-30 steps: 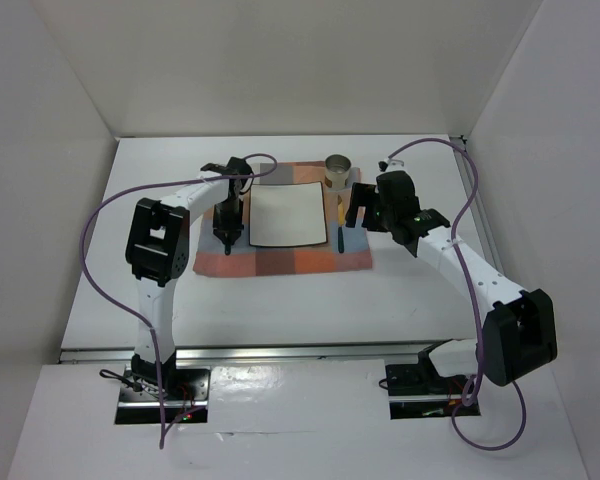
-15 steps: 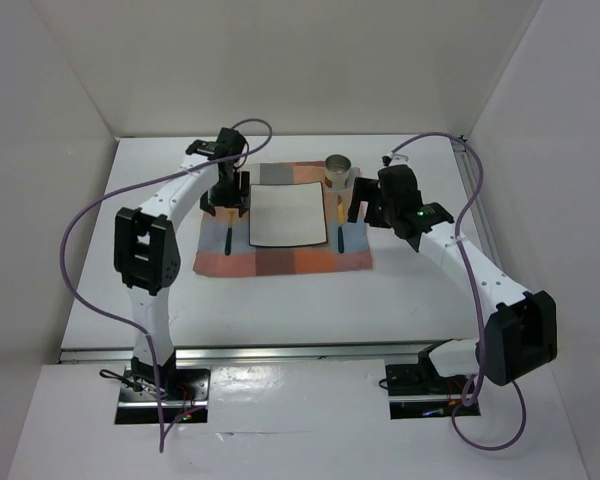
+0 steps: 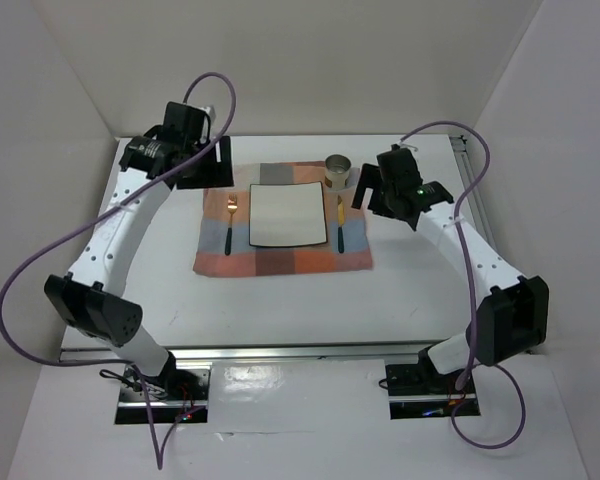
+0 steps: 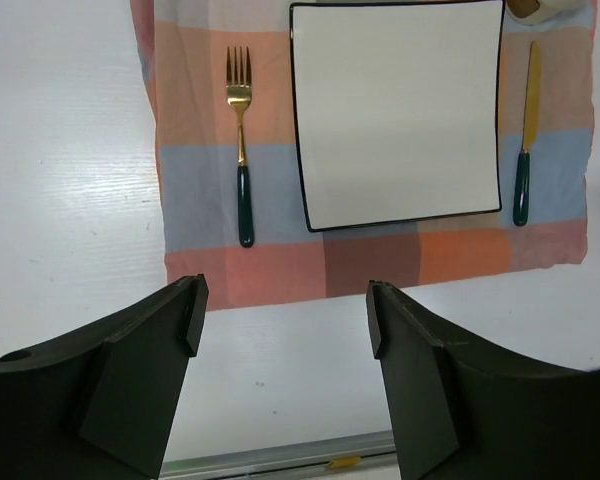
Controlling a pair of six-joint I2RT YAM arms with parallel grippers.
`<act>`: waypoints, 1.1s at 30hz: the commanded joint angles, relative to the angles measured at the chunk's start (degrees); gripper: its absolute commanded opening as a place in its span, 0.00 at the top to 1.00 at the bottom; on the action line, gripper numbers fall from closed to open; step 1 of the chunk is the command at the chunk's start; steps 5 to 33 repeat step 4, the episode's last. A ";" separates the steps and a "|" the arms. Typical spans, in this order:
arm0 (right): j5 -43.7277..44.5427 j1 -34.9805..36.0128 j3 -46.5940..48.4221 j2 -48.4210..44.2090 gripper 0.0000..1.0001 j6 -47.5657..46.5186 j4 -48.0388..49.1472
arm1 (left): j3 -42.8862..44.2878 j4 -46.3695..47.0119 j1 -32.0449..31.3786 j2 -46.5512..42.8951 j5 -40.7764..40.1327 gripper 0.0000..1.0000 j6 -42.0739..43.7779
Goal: Set the dinner table for one person
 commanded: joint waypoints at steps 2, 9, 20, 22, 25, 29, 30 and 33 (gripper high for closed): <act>0.66 -0.39 -2.74 -3.87 0.00 1.07 -0.32 | -1.07 0.01 0.17 -3.25 -0.39 0.18 1.39; 0.04 -0.39 -4.08 -6.33 0.00 1.06 1.36 | -3.78 2.81 0.17 -5.18 -0.39 0.18 0.86; 0.04 -0.39 -4.08 -6.33 0.00 1.06 1.36 | -3.78 2.81 0.17 -5.18 -0.39 0.18 0.86; 0.04 -0.39 -4.08 -6.33 0.00 1.06 1.36 | -3.78 2.81 0.17 -5.18 -0.39 0.18 0.86; 0.04 -0.39 -4.08 -6.33 0.00 1.06 1.36 | -3.78 2.81 0.17 -5.18 -0.39 0.18 0.86; 0.04 -0.39 -4.08 -6.33 0.00 1.06 1.36 | -3.78 2.81 0.17 -5.18 -0.39 0.18 0.86; 0.04 -0.39 -4.08 -6.33 0.00 1.06 1.36 | -3.78 2.81 0.17 -5.18 -0.39 0.18 0.86; 0.04 -0.39 -4.08 -6.33 0.00 1.06 1.36 | -3.78 2.81 0.17 -5.18 -0.39 0.18 0.86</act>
